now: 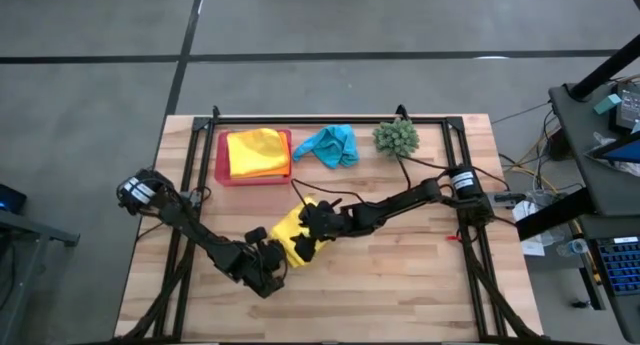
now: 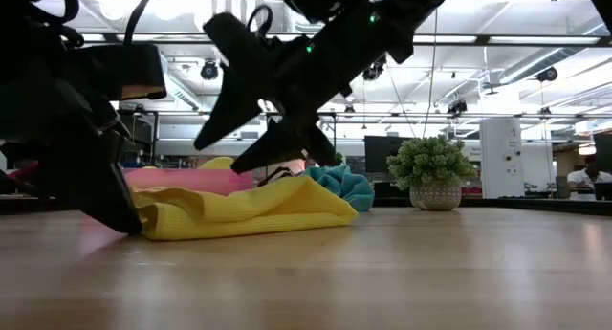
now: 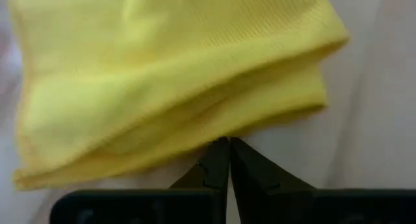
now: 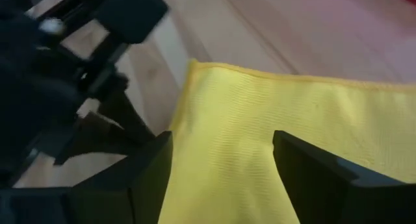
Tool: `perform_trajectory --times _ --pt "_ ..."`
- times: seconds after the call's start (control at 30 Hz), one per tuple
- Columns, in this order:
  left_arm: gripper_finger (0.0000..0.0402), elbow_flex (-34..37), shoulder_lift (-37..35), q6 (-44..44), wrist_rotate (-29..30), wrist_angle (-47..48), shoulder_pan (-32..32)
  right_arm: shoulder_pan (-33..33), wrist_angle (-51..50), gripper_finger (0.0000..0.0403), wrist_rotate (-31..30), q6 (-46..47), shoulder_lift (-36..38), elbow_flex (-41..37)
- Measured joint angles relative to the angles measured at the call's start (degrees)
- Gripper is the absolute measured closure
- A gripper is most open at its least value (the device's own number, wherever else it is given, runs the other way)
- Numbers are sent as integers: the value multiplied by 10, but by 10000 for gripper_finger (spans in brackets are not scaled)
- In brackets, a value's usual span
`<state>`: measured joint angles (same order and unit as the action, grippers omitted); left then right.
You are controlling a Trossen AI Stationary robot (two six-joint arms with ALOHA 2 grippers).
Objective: Fold microfiber towels
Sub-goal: Fold the yellow towel
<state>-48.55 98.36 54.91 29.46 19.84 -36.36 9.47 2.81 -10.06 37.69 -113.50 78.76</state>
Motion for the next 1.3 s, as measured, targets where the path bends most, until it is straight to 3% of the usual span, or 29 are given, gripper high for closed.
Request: perform_trajectory --times 0.2,0.43,0.67,0.8,1.0,1.17,1.3 --pt "402 -1 -31 -19 -65 2 -1 8 -21 141 0 -77 40 0" --pt "402 -17 -65 -75 -63 -15 -1 34 -118 154 -3 -205 95 -19" --pt "402 -62 -50 -144 -20 -19 3 50 -115 161 -22 -258 155 -96" --pt "402 -93 -25 -180 -17 -19 10 54 -72 159 -30 -298 183 -154" --pt "397 -160 30 -234 -20 27 16 53 69 162 -30 -328 217 -257" --pt "343 -226 74 -284 -24 101 16 53 158 162 -30 -343 228 -320" --pt "284 -252 105 -313 -6 108 19 52 202 161 -30 -353 229 -352"
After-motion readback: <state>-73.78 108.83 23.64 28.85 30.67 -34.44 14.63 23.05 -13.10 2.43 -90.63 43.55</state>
